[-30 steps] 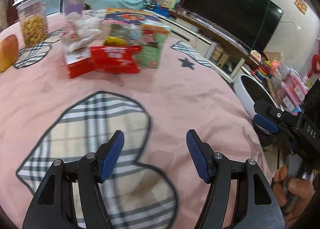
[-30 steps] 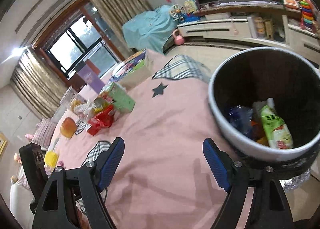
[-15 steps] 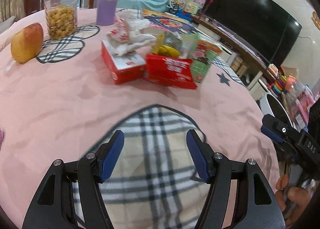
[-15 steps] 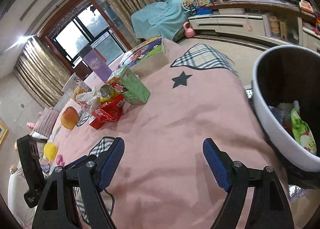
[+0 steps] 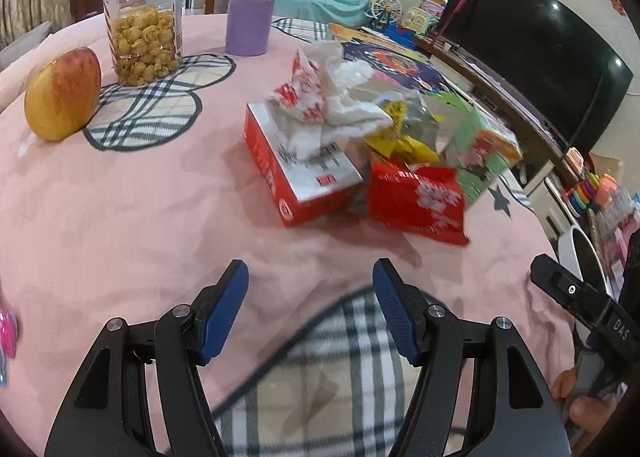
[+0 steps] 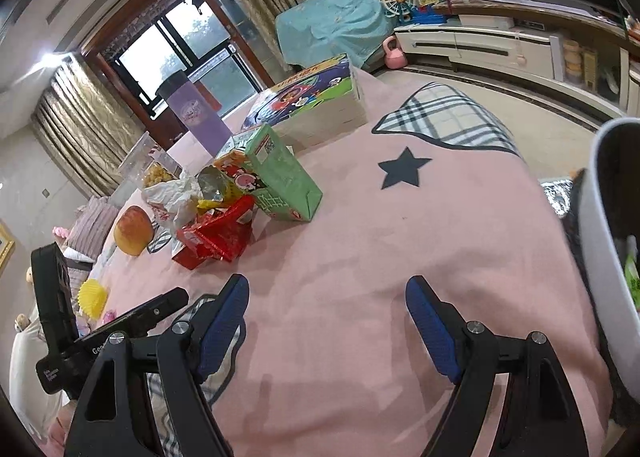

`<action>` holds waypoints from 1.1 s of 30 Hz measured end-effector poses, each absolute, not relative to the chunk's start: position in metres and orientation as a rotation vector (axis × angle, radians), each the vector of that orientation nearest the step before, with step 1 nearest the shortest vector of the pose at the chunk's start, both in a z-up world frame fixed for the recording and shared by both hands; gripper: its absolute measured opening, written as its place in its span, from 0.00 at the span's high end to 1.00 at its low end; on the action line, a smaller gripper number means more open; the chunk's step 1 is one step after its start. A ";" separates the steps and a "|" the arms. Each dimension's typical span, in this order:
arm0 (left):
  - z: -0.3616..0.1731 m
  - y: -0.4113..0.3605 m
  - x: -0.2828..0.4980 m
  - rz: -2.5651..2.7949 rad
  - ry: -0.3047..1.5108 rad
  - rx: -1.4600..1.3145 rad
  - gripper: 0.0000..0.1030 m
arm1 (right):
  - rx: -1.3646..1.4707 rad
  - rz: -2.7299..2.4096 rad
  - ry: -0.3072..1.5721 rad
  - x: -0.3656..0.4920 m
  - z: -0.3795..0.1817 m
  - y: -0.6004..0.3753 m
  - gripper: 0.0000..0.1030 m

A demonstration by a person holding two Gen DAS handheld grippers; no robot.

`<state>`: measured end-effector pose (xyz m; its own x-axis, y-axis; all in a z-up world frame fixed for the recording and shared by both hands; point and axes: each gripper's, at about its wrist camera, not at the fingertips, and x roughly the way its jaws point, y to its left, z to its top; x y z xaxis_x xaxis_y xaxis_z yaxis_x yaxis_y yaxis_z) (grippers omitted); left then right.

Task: Collect trash
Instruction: 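Grasp the red-white tissue box with the left tool while the right tool grasps the green milk carton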

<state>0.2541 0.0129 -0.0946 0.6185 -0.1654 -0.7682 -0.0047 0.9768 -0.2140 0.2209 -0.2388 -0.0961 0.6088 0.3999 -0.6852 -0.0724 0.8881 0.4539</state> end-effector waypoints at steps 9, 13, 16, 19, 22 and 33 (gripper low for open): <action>-0.095 0.012 0.278 -0.097 0.899 -0.201 0.36 | 0.375 0.309 0.897 0.252 -0.101 -0.227 0.20; -0.095 0.010 0.290 -0.100 0.895 -0.198 0.36 | 0.365 0.321 0.903 0.266 -0.102 -0.222 0.20; -0.096 0.009 0.298 -0.094 0.891 -0.198 0.36 | 0.353 0.329 0.909 0.277 -0.103 -0.217 0.20; -0.097 0.010 0.306 -0.085 0.891 -0.204 0.35 | 0.345 0.341 0.917 0.288 -0.105 -0.212 0.20; -0.099 0.012 0.312 -0.069 0.888 -0.210 0.35 | 0.334 0.353 0.918 0.298 -0.106 -0.207 0.20; -0.097 0.019 0.301 -0.066 0.842 -0.198 0.44 | 0.287 0.362 0.898 0.309 -0.105 -0.194 0.41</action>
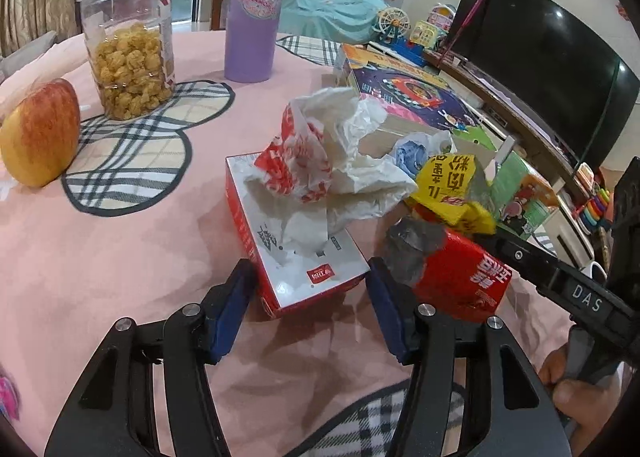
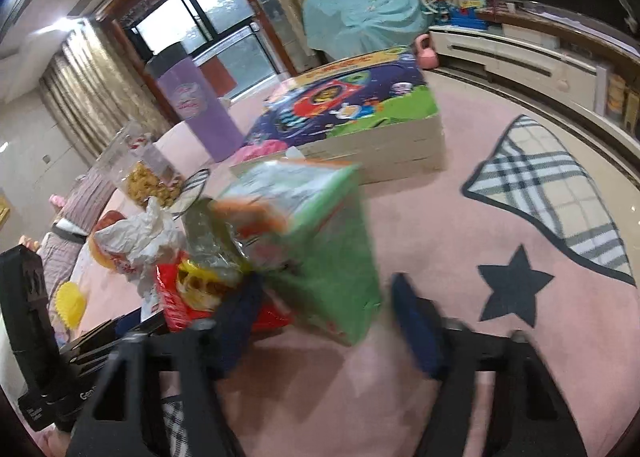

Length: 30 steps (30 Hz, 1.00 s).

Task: Collect trash
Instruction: 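Grasp the red-white tissue box with the left tool while the right tool grasps the green milk carton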

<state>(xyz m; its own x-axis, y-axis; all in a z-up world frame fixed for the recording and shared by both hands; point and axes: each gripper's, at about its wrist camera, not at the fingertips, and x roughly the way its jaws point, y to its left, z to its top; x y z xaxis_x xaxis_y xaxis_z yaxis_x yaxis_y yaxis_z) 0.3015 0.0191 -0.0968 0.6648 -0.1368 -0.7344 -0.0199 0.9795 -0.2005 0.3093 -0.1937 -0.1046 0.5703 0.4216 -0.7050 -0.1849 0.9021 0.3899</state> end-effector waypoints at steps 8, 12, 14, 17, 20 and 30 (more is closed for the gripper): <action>-0.092 0.028 0.256 -0.114 0.841 -0.243 0.44 | 0.289 0.353 0.888 0.280 -0.095 -0.199 0.42; -0.089 0.026 0.231 -0.154 0.848 -0.264 0.45 | 0.317 0.333 0.875 0.259 -0.089 -0.208 0.42; -0.087 0.025 0.219 -0.192 0.847 -0.289 0.45 | 0.336 0.326 0.868 0.243 -0.086 -0.214 0.42; -0.085 0.023 0.203 -0.245 0.854 -0.325 0.45 | 0.348 0.317 0.863 0.228 -0.083 -0.219 0.42; -0.084 0.017 0.189 -0.261 0.856 -0.296 0.45 | 0.360 0.303 0.861 0.213 -0.079 -0.224 0.42; -0.085 0.026 0.166 -0.300 0.848 -0.299 0.45 | 0.396 0.266 0.837 0.172 -0.072 -0.238 0.42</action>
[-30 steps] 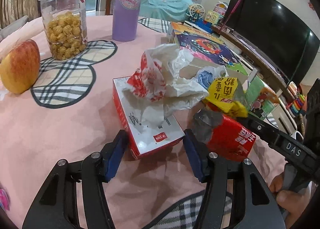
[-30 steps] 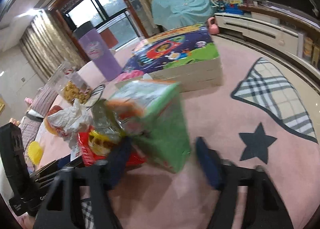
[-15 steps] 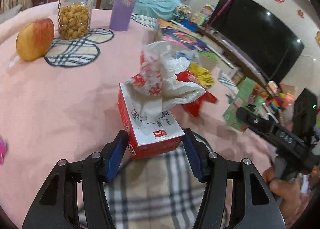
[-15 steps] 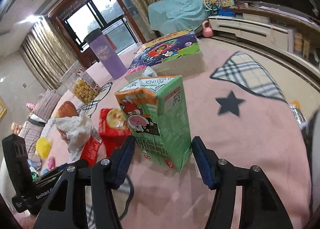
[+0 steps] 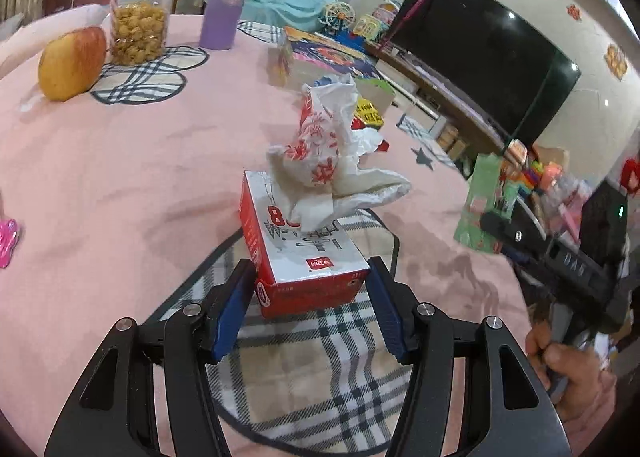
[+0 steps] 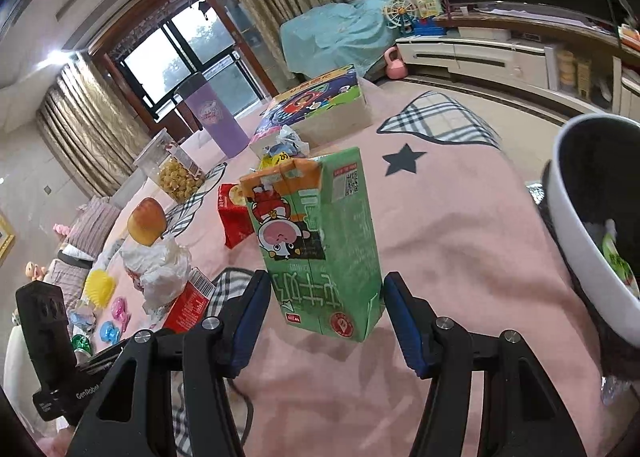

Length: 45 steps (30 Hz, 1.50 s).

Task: Collect trash
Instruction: 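Grasp the red-white tissue box with the left tool while the right tool grasps the green milk carton, then carry the tissue box into the bin and open the left tool while the right tool drops the carton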

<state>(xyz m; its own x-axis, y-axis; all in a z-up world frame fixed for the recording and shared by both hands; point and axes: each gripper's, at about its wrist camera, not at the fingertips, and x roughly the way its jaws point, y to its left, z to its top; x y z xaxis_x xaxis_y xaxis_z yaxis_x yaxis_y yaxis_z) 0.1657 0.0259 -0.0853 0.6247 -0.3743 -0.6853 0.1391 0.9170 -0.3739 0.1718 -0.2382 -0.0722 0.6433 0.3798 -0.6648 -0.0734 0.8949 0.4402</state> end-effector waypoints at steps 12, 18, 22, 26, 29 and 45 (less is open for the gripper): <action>-0.087 -0.003 0.155 -0.334 0.844 -0.215 0.45 | 0.406 0.252 0.828 0.158 -0.073 -0.242 0.48; -0.093 0.002 0.157 -0.265 0.865 -0.178 0.44 | 0.384 0.282 0.862 0.159 -0.080 -0.238 0.44; -0.097 0.004 0.160 -0.240 0.885 -0.174 0.35 | 0.318 0.303 0.891 0.164 -0.083 -0.226 0.35; -0.095 -0.002 0.162 -0.222 0.869 -0.140 0.31 | 0.268 0.298 0.932 0.175 -0.088 -0.218 0.29; -0.098 -0.003 0.166 -0.199 0.875 -0.122 0.46 | 0.227 0.302 0.963 0.184 -0.094 -0.208 0.29; -0.068 -0.006 0.141 -0.274 0.770 -0.148 0.47 | 0.268 0.238 0.922 0.150 -0.085 -0.237 0.51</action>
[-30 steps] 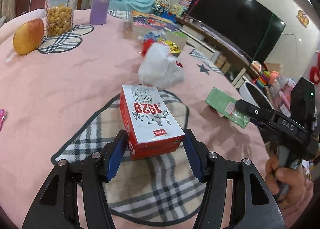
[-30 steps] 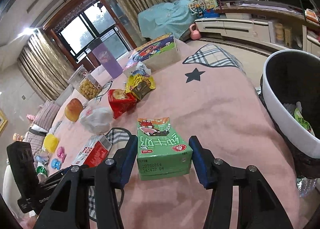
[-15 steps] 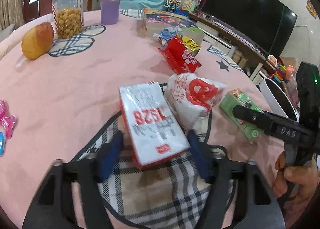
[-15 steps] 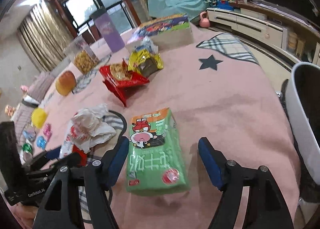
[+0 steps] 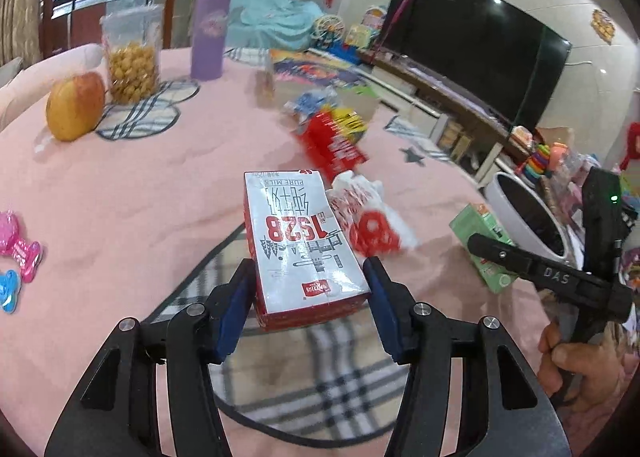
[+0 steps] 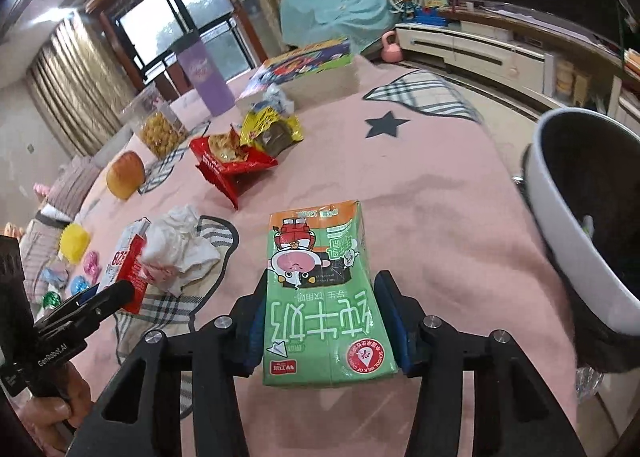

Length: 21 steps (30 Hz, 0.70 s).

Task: Collect trash
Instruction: 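Carry the tissue box into the bin and open the left tool while the right tool drops the carton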

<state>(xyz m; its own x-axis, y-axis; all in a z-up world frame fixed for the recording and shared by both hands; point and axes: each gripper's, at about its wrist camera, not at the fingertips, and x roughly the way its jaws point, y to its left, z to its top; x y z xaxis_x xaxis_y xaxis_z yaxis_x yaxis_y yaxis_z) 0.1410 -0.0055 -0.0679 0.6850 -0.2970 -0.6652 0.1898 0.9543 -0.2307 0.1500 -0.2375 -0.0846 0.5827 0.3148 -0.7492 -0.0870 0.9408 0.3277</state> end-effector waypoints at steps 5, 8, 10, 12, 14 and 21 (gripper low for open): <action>-0.056 -0.032 0.133 -0.347 0.746 -0.116 0.47 | 0.316 0.213 0.894 0.138 -0.076 -0.255 0.51; -0.055 -0.049 0.132 -0.385 0.749 -0.098 0.47 | 0.336 0.198 0.879 0.130 -0.071 -0.266 0.51; -0.054 -0.061 0.130 -0.411 0.751 -0.089 0.47 | 0.346 0.184 0.869 0.125 -0.069 -0.274 0.51; -0.052 -0.075 0.128 -0.440 0.747 -0.071 0.47 | 0.355 0.166 0.859 0.120 -0.066 -0.284 0.51; -0.049 -0.088 0.128 -0.468 0.743 -0.059 0.47 | 0.364 0.153 0.850 0.116 -0.063 -0.292 0.51; -0.043 -0.130 0.132 -0.543 0.740 -0.023 0.47 | 0.393 0.099 0.821 0.105 -0.057 -0.322 0.51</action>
<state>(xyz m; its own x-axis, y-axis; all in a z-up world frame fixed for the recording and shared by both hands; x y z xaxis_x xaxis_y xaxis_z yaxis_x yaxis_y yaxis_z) 0.1317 -0.1302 -0.0429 0.6074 -0.4779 -0.6346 0.4623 0.8623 -0.2069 0.1055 -0.3225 -0.0565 0.6813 0.2359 -0.6929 0.0650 0.9234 0.3783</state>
